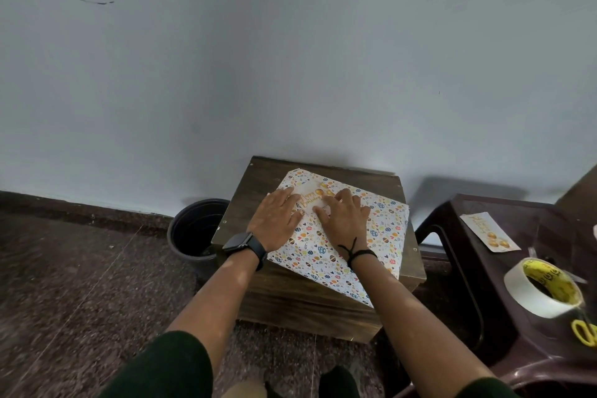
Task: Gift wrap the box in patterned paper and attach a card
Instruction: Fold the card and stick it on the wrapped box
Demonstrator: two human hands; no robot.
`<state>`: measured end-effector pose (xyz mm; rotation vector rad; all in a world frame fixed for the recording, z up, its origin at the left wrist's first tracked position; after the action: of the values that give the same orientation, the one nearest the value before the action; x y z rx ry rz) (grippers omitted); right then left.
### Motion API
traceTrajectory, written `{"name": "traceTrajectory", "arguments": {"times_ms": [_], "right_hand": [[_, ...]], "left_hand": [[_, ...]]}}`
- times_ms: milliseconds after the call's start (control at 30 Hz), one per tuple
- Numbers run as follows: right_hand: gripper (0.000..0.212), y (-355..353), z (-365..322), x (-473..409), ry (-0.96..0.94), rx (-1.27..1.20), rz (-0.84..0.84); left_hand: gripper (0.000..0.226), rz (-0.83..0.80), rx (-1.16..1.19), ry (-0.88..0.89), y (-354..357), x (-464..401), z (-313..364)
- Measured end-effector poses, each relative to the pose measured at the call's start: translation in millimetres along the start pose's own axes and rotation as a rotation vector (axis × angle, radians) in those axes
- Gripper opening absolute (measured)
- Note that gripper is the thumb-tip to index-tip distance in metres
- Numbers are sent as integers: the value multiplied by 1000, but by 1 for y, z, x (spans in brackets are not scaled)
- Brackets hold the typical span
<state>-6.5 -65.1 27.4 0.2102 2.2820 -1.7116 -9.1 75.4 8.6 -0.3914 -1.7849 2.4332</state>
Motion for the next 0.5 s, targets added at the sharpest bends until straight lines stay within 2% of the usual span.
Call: {"name": "traceTrajectory", "arguments": {"times_ms": [200,367,500], "right_hand": [[43,6,1,0,-24,-121,-2],[45,6,2,0,-23,-123,-7],[49,0,5,0,-26,-206,-39]], "left_hand": [[54,-74,-72,-18,2,2,2],[52,-58,-128,-11,1,1,7],[50,-52,-278,-11,-5,3,17]]}}
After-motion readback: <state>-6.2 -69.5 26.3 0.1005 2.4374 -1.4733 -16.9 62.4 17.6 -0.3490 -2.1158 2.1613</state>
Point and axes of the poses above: each hand's wrist, its own x-axis away from the middle knuckle, its own y-axis out of the palm, z = x × y, the point moved 7 cm from there along -x, towards the middle knuckle, and after that the axes turned 4 degrees about z, right-handed, at the moved point
